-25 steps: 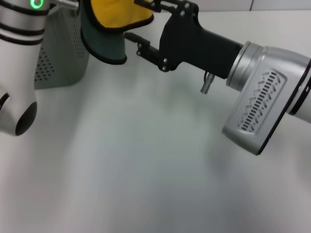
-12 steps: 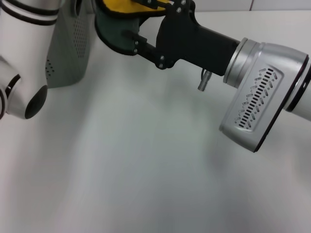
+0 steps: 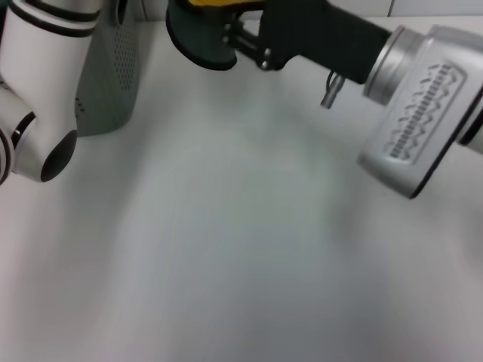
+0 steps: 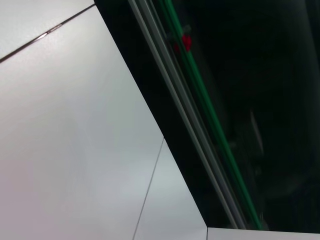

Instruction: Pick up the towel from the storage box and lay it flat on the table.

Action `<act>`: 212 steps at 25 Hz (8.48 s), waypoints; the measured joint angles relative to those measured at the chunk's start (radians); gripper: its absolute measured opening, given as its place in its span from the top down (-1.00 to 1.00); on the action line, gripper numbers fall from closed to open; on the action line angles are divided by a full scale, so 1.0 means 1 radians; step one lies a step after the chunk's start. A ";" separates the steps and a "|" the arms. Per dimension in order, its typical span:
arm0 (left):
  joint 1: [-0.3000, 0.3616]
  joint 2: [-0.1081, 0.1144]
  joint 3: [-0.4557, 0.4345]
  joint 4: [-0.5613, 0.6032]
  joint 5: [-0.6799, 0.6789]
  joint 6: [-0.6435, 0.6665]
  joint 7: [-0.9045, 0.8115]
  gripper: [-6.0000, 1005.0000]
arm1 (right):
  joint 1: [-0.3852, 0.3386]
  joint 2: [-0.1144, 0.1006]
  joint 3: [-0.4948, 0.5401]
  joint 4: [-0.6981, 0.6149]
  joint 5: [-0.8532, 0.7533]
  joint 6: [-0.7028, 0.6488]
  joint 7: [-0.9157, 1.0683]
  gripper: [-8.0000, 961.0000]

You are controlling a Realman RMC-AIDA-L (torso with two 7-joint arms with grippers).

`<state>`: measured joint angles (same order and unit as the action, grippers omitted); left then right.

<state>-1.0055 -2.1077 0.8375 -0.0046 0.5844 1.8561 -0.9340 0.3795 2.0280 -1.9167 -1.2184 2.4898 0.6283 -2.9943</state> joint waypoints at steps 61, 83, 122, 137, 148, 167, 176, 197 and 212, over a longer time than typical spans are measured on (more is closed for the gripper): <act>0.087 0.000 -0.007 0.013 -0.028 0.030 -0.047 0.96 | 0.101 0.000 0.150 0.296 0.100 0.386 0.001 -0.28; 0.108 0.000 -0.007 0.007 -0.027 0.054 -0.051 0.96 | 0.097 0.000 0.088 0.294 0.136 0.361 0.005 0.35; 0.943 0.017 0.443 0.963 0.550 0.175 -0.517 0.94 | -0.494 -0.001 0.650 -0.560 -0.573 1.057 1.652 0.98; 0.556 0.013 0.513 0.012 0.513 -0.125 0.050 0.93 | -0.098 -0.030 0.696 0.506 -0.666 0.966 1.299 0.99; 0.562 0.017 0.506 0.062 0.311 -0.470 0.069 0.93 | 0.076 -0.019 0.710 0.692 -0.706 0.521 1.158 0.99; 0.542 0.015 0.492 0.210 0.275 -0.728 0.135 0.82 | 0.129 0.000 0.613 0.731 -0.516 0.229 1.113 0.63; 0.591 0.014 0.449 0.219 0.252 -0.707 0.141 0.42 | 0.058 -0.008 0.639 0.678 -0.448 0.316 1.057 0.24; 0.632 0.083 0.456 0.304 0.568 -0.232 0.037 -0.60 | 0.019 -0.104 0.649 0.614 -0.575 0.953 1.072 -0.78; 0.639 0.112 0.446 0.351 0.594 -0.151 -0.015 -0.50 | 0.018 -0.093 0.653 0.528 -0.639 1.012 1.065 -0.78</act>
<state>-0.3669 -1.9958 1.2832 0.3462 1.1787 1.7047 -0.9489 0.3976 1.9353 -1.2641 -0.6900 1.8510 1.6404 -1.9292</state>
